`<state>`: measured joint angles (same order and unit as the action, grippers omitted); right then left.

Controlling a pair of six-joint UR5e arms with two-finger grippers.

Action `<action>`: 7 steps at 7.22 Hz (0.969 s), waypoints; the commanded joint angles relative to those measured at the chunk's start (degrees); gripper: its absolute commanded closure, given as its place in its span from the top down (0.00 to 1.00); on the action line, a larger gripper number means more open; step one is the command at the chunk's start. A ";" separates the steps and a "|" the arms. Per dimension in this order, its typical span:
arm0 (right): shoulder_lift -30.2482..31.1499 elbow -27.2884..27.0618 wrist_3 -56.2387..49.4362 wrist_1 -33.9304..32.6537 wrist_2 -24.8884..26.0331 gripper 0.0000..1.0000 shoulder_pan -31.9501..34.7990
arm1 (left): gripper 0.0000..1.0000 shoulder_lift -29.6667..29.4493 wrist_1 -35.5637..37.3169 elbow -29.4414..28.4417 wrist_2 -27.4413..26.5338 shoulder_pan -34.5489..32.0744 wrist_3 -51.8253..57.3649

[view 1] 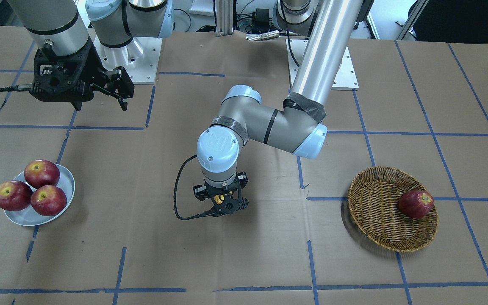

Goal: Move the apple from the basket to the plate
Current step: 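Carry the apple with the left gripper toward the table center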

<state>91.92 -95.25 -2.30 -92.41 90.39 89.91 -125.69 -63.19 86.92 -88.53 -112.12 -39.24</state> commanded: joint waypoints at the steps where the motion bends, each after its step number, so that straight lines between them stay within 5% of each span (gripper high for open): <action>1: -0.95 -0.02 0.01 -0.58 -0.12 1.00 0.09 | 0.65 -0.25 0.17 0.00 0.55 -0.03 -0.04; 2: -1.83 -0.02 0.01 -2.58 0.31 1.00 0.09 | 0.89 -0.26 0.35 0.09 0.47 -0.03 -0.13; 3: -2.19 -0.02 0.10 -3.38 0.23 1.00 0.09 | 0.95 -0.17 0.35 0.09 0.47 -0.03 -0.13; 7: -4.12 0.07 0.98 -6.11 -0.13 1.00 0.44 | 0.98 5.51 -0.69 -1.05 -0.23 2.68 5.11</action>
<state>88.31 -95.22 -1.78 -97.59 90.32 90.15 -123.23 -63.10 86.53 -88.48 -111.21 -37.34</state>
